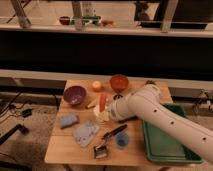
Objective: Place pepper in paper cup
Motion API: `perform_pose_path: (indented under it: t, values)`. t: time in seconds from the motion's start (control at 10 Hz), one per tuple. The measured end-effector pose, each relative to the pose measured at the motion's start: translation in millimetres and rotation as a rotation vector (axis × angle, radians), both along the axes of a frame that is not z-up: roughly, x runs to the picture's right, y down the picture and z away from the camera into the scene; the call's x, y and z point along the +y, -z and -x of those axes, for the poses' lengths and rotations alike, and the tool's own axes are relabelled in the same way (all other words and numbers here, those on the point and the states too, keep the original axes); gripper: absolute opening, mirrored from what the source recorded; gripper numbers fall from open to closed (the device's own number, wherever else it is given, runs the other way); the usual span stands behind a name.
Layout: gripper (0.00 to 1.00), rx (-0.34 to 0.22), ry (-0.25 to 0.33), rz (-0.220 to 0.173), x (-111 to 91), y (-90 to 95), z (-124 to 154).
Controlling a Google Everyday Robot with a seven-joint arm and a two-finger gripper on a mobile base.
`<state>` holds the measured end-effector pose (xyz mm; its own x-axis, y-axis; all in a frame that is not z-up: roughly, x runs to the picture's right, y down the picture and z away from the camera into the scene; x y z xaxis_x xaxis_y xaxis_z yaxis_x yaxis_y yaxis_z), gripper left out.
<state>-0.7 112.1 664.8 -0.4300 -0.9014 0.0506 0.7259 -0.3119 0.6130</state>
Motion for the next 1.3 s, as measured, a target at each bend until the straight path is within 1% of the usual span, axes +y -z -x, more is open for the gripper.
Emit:
perform_pose_path:
  t: [0.7, 1.1, 1.3]
  values:
    - [0.0, 0.0, 0.002, -0.001, 0.1, -0.4, 0.4]
    - [0.0, 0.007, -0.007, -0.029, -9.8, -10.7, -6.1]
    - [0.0, -0.009, 0.005, -0.039, -12.5, -21.5, -1.3]
